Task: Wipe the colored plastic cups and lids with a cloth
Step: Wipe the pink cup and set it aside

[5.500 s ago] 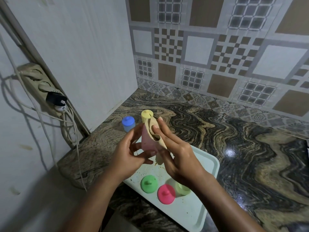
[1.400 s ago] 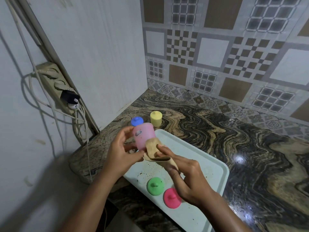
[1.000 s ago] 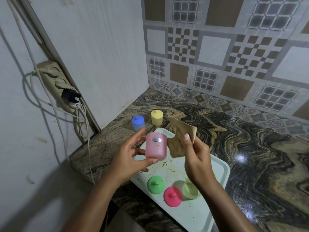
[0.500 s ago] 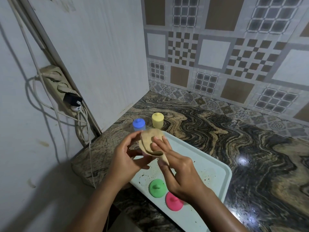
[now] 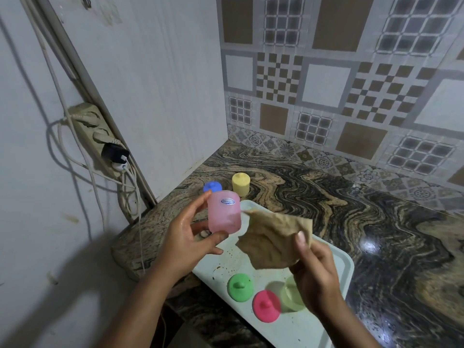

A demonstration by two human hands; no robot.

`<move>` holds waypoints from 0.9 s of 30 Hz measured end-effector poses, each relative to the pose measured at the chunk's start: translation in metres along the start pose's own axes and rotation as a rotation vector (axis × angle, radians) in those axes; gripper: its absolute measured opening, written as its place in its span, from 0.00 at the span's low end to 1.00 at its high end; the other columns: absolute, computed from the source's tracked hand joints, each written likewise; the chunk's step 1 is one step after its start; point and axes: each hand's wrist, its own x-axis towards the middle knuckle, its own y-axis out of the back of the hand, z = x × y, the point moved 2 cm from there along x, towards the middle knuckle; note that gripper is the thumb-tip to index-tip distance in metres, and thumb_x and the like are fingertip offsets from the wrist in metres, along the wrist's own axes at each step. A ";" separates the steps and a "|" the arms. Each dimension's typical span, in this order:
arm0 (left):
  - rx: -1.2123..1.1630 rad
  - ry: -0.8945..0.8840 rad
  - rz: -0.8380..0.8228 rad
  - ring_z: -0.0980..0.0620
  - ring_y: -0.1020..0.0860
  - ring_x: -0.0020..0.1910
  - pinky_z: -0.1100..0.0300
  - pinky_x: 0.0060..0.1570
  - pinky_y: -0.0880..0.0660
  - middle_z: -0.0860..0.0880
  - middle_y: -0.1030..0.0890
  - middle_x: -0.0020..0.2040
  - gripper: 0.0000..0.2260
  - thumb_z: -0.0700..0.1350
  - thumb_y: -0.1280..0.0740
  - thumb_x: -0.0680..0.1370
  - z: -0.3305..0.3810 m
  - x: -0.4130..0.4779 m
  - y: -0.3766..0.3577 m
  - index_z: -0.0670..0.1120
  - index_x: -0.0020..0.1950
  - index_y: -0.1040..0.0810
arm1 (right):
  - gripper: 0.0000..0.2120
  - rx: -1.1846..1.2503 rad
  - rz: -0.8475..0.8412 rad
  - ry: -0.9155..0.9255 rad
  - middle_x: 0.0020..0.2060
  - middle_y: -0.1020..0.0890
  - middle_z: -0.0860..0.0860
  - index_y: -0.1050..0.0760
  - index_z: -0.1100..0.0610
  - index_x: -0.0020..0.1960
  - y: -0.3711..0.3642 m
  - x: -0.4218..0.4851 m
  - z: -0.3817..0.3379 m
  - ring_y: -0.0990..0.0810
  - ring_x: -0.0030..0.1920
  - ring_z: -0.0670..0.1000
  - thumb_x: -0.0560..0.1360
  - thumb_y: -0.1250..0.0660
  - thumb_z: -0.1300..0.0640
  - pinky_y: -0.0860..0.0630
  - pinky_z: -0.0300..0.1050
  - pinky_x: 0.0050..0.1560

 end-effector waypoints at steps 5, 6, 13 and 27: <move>-0.010 0.046 -0.008 0.46 0.15 0.55 0.43 0.35 0.17 0.56 0.21 0.66 0.36 0.34 0.18 0.64 0.002 -0.005 -0.001 0.56 0.67 0.25 | 0.22 0.258 0.071 0.003 0.37 0.13 0.52 0.14 0.56 0.35 -0.010 0.019 -0.023 0.12 0.41 0.49 0.78 0.43 0.57 0.16 0.44 0.40; -0.013 0.053 -0.022 0.45 0.15 0.55 0.43 0.35 0.17 0.55 0.21 0.66 0.36 0.33 0.19 0.65 0.003 -0.006 -0.003 0.55 0.68 0.26 | 0.22 0.241 0.069 0.015 0.36 0.13 0.51 0.14 0.55 0.35 -0.012 0.023 -0.025 0.13 0.41 0.48 0.79 0.43 0.56 0.16 0.43 0.41; 0.075 -0.021 -0.033 0.44 0.15 0.53 0.40 0.35 0.17 0.56 0.18 0.62 0.33 0.34 0.19 0.65 0.008 -0.008 -0.013 0.59 0.64 0.21 | 0.15 -0.390 -0.107 0.261 0.42 0.20 0.45 0.19 0.58 0.47 -0.037 0.033 -0.029 0.22 0.44 0.45 0.83 0.41 0.52 0.28 0.40 0.45; 0.212 -0.099 0.068 0.54 0.15 0.51 0.57 0.53 0.18 0.53 0.13 0.54 0.33 0.37 0.18 0.65 0.008 -0.003 -0.005 0.50 0.68 0.22 | 0.19 -0.747 -0.412 0.481 0.75 0.28 0.56 0.27 0.65 0.72 -0.037 0.009 -0.007 0.32 0.77 0.50 0.81 0.39 0.69 0.35 0.56 0.77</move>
